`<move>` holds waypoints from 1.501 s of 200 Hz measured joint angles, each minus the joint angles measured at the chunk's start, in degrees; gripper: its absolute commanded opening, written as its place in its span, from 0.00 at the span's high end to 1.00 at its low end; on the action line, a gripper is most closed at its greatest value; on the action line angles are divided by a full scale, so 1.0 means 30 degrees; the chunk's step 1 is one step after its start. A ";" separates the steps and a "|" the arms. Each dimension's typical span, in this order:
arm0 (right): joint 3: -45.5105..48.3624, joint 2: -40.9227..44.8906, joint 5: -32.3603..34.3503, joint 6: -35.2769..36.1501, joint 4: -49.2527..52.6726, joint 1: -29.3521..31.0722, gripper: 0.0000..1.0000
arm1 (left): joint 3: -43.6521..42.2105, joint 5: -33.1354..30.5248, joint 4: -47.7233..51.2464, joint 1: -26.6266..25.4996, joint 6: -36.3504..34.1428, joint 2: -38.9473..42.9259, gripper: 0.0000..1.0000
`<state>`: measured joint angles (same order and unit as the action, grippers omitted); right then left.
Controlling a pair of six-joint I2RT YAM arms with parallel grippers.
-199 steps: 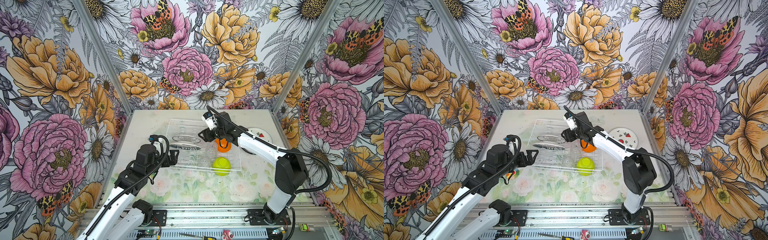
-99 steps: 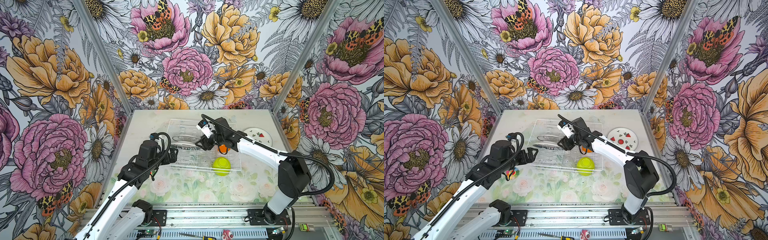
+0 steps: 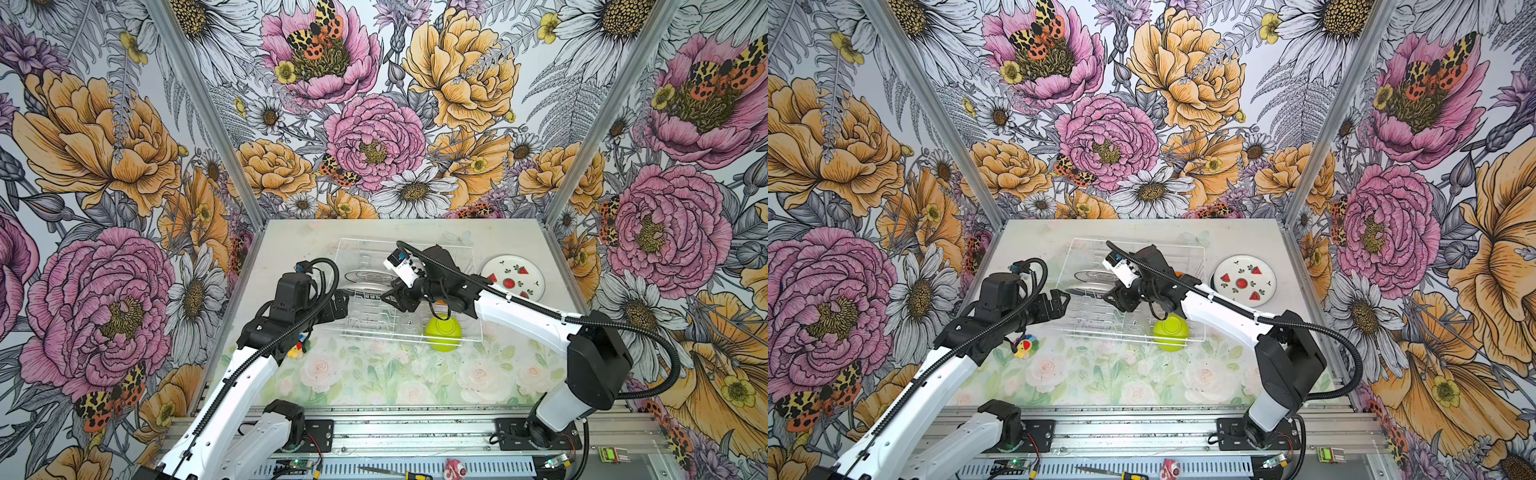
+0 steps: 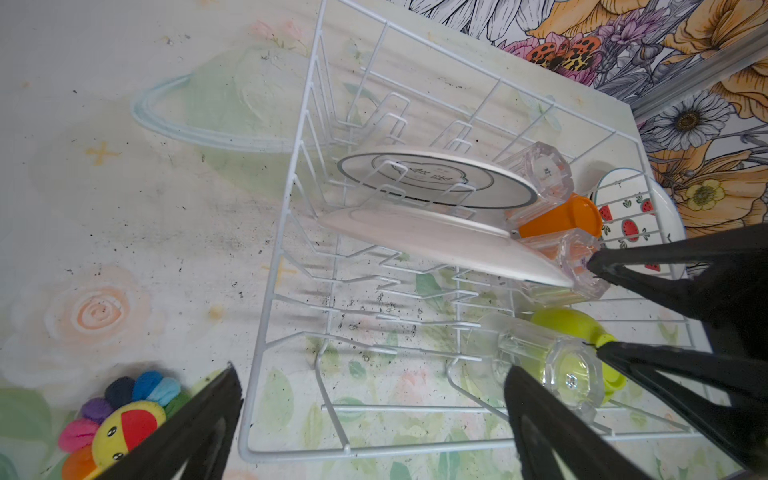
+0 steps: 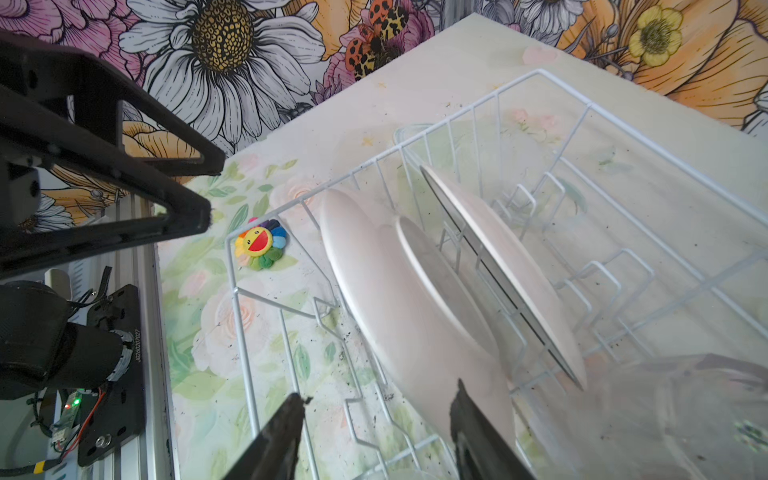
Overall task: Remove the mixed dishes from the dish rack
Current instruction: 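Lower the right gripper onto the top edge of the white plate, then close the right gripper on the green-and-red rimmed plate and lift it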
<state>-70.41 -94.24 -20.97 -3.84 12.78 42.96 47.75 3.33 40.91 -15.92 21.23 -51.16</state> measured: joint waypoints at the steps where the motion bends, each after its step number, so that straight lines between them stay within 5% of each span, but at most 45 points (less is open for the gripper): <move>1: -0.0029 -0.0058 0.0051 -0.0015 -0.0029 0.0029 0.44 | 0.0000 0.0015 0.0015 0.0015 -0.0058 -0.0029 0.01; 120: -0.0976 -0.1821 0.5756 0.0903 -0.0503 0.1858 0.58 | -0.0182 0.0466 0.0437 0.0270 -0.1260 -0.0357 0.01; 142: -0.1100 -0.2011 0.7067 0.1639 -0.0503 0.2229 0.67 | -0.0204 0.0474 0.0430 0.0415 -0.1275 -0.0357 0.01; 163: -0.1486 -0.2215 0.8561 0.2637 -0.0707 0.2419 0.85 | -0.0204 0.0474 0.0423 0.0750 -0.1290 -0.0357 0.01; 199: -0.1683 -0.2390 0.9850 0.3759 -0.0488 0.2419 0.97 | -0.0255 0.0495 0.0423 0.0940 -0.1290 -0.0357 0.02; 300: -0.0969 -0.1778 1.0710 0.4546 -0.0801 0.2725 1.00 | -0.0474 0.0561 0.0430 0.0998 -0.1282 0.0007 0.01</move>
<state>-73.32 -99.57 11.16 9.80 10.37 51.13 46.33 5.02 42.19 -12.93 17.39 -51.13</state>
